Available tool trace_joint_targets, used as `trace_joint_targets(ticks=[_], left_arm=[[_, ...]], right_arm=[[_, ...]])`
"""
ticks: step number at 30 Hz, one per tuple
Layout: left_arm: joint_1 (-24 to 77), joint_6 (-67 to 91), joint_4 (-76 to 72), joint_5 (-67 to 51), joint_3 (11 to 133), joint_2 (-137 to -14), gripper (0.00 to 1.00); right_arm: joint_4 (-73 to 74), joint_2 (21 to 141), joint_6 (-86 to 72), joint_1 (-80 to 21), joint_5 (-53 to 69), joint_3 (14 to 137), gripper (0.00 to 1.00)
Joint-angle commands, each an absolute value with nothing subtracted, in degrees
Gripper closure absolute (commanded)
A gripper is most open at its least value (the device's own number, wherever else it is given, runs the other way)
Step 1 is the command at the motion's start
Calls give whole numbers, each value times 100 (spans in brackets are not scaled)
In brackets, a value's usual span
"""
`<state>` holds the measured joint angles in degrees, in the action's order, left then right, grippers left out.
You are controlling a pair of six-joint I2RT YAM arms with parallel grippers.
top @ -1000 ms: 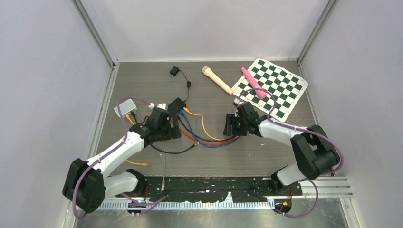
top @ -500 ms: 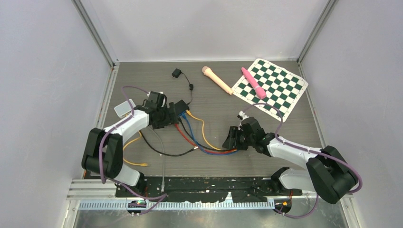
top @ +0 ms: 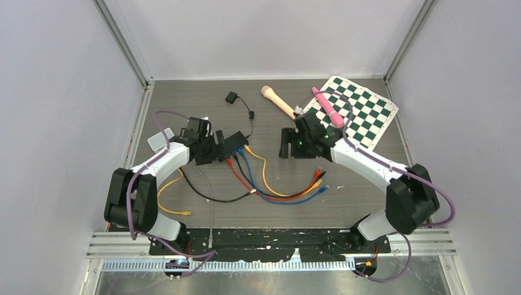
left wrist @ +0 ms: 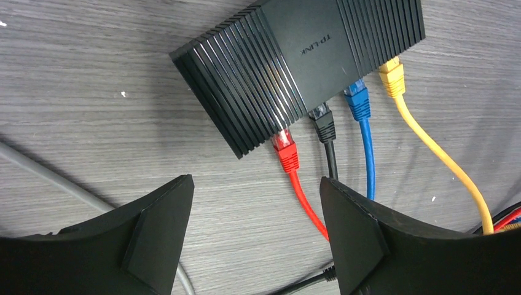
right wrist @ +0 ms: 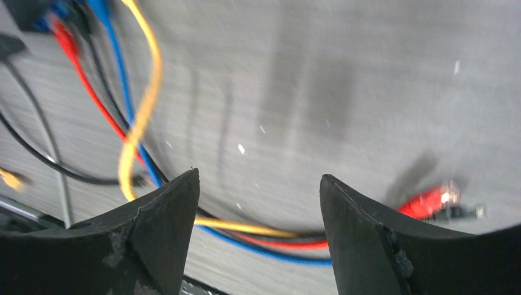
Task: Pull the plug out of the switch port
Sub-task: Move the switch port to the center of the board.
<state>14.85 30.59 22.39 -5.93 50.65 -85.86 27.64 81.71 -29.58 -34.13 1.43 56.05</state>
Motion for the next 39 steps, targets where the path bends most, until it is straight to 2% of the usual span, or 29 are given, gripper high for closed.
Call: trace_joint_targets(ticks=[1,8,15,19,26,31,35,39], left_arm=[[1459,2899,2104,-712,4831,-8074,22],[1461,3014,2004,-1015,4262,-7400,24],[1592,3625,1546,-1606,3397,-6731,26],[2014,4223,1326,-1578,3086,-6599,26],[2428,5109,1381,-765,2724,-6740,27],[2426,5382,2434,133,2945,-6837,35],[2313,5547,3399,806,3221,-6785,34],[1880,5563,3599,835,3129,-6570,32]], right_arm=[[2881,9018,-2642,-3422,-93,6789,22],[3065,11028,-2699,-3394,133,9058,26],[3225,12153,-2732,-3351,390,10474,29],[3557,12688,-2703,-3343,622,11189,29],[3317,12431,-2777,-3351,854,10603,30],[3242,12199,-2722,-3349,869,10182,30],[3222,12127,-2701,-3349,869,10048,30],[3208,12084,-2691,-3348,870,9969,30]])
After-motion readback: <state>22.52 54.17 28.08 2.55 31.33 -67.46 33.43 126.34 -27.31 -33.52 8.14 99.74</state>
